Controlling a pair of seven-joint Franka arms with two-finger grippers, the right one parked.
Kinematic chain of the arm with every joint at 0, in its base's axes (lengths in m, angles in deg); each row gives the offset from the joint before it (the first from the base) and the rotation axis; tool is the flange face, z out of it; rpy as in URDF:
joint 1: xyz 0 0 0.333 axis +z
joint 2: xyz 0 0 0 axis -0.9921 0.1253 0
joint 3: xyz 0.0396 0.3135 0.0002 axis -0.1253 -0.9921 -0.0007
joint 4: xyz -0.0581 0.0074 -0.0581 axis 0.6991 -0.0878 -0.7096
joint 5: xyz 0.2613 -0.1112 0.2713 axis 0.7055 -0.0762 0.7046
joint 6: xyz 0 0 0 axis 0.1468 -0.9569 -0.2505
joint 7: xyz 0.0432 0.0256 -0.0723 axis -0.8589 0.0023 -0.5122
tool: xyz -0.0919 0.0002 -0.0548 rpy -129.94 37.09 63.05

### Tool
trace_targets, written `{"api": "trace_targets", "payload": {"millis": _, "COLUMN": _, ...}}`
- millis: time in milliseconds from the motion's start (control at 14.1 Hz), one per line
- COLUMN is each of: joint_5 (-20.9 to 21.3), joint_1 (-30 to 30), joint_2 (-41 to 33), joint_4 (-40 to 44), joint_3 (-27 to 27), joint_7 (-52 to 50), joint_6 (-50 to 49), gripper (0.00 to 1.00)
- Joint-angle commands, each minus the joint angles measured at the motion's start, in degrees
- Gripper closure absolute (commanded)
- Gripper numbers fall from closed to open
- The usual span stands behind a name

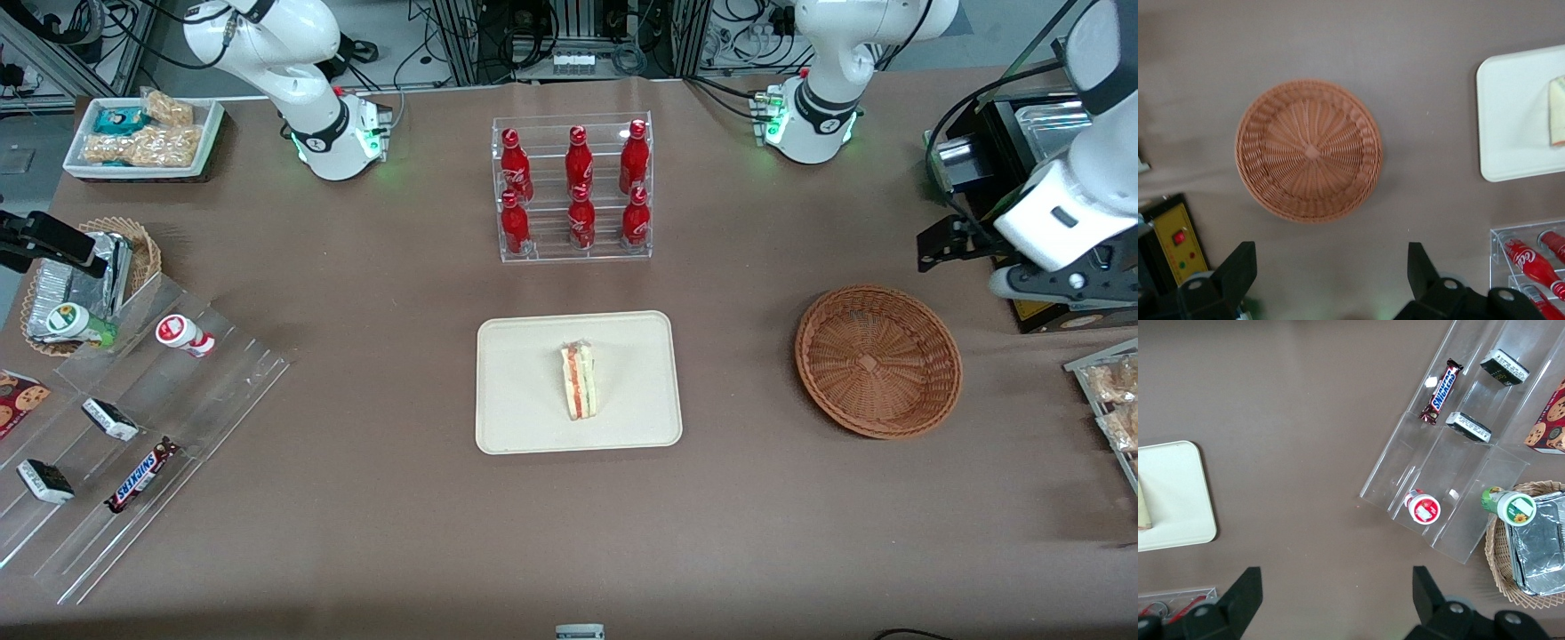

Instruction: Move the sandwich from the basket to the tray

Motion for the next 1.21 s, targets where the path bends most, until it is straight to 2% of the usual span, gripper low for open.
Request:
{"api": "trace_targets", "payload": {"millis": 0, "joint_5": -0.3, "joint_1": 0.8, "joint_2": 2.5, "joint_4": 4.7, "joint_3": 0.8, "joint_7": 0.8, "joint_6": -1.9, "gripper": 0.0}}
{"api": "trace_targets", "payload": {"millis": 1135, "joint_5": -1.4, "joint_1": 0.7, "joint_2": 2.4, "joint_4": 3.2, "joint_3": 0.8, "joint_7": 1.4, "joint_6": -2.2, "gripper": 0.0}}
